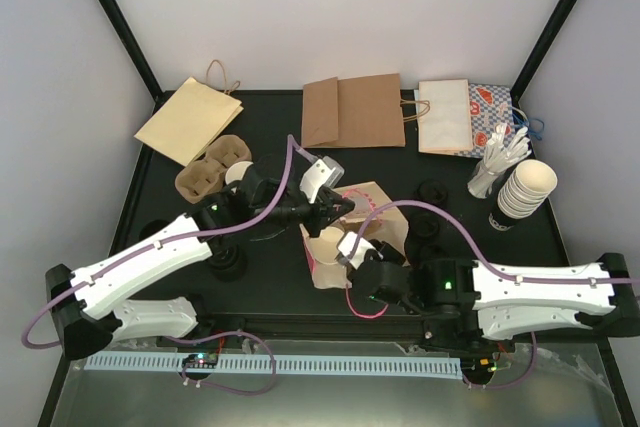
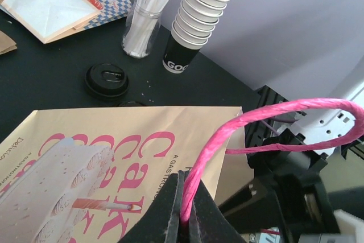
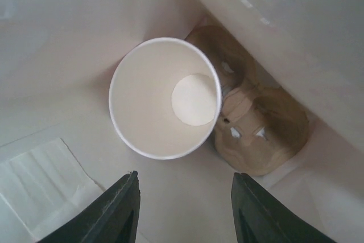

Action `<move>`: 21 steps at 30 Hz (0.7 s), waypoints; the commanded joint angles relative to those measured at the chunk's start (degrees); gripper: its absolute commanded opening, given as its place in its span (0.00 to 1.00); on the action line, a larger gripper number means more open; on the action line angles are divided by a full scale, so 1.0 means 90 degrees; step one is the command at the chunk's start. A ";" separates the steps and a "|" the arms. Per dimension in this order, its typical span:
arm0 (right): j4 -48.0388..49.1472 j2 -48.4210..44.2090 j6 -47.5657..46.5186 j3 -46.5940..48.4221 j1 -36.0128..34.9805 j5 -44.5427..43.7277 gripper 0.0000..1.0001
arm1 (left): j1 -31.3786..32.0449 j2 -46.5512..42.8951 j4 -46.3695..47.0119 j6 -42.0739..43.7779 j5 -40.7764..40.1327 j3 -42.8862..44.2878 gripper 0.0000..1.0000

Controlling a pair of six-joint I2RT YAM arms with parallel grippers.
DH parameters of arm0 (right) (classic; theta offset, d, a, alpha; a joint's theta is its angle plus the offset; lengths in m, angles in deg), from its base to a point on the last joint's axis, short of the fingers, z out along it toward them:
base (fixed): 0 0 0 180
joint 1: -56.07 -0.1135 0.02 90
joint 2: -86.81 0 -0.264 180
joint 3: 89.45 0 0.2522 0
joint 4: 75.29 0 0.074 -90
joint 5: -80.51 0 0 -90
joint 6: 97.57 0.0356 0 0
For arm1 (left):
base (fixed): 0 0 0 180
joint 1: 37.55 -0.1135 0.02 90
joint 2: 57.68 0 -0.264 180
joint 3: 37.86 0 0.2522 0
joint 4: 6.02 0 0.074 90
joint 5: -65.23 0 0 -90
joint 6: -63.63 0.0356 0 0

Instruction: Pack the takeout coffee

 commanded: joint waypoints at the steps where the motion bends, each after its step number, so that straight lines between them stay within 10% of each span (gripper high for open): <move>1: 0.0493 -0.0504 -0.1175 -0.0219 0.0288 0.0633 0.47 | -0.0051 -0.0256 0.0103 0.0145 0.0094 -0.0039 0.02; 21: 0.0736 0.0919 -0.1054 -0.0043 0.0322 0.0982 0.44 | -0.0080 -0.0931 -0.0145 0.0467 -0.0280 -0.0432 0.02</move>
